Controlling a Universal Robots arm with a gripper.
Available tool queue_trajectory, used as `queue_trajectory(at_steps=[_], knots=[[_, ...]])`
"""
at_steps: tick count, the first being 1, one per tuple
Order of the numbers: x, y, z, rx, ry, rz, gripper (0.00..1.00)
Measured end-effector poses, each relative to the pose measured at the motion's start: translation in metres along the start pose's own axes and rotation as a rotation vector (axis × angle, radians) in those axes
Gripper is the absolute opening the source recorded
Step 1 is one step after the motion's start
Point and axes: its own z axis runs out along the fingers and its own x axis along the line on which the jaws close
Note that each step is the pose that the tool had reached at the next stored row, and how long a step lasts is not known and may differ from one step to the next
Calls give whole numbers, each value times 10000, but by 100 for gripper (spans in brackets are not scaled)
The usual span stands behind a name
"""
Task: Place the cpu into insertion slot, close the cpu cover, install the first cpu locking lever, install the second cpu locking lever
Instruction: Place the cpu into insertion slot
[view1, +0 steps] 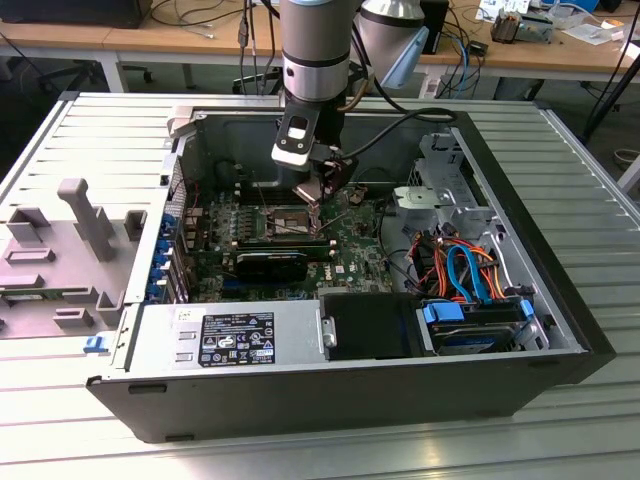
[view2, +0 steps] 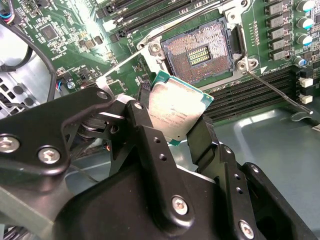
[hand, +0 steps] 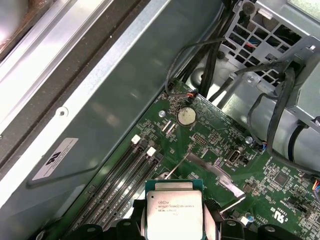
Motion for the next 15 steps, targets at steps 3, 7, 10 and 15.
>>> queue_trajectory(at_steps=[3,7,10,15], knots=[[0,0,1,-1,-1,19,54],[0,0,2,0,-3,38,54],[0,0,3,0,-5,54,54],[0,0,5,-2,-7,83,54]])
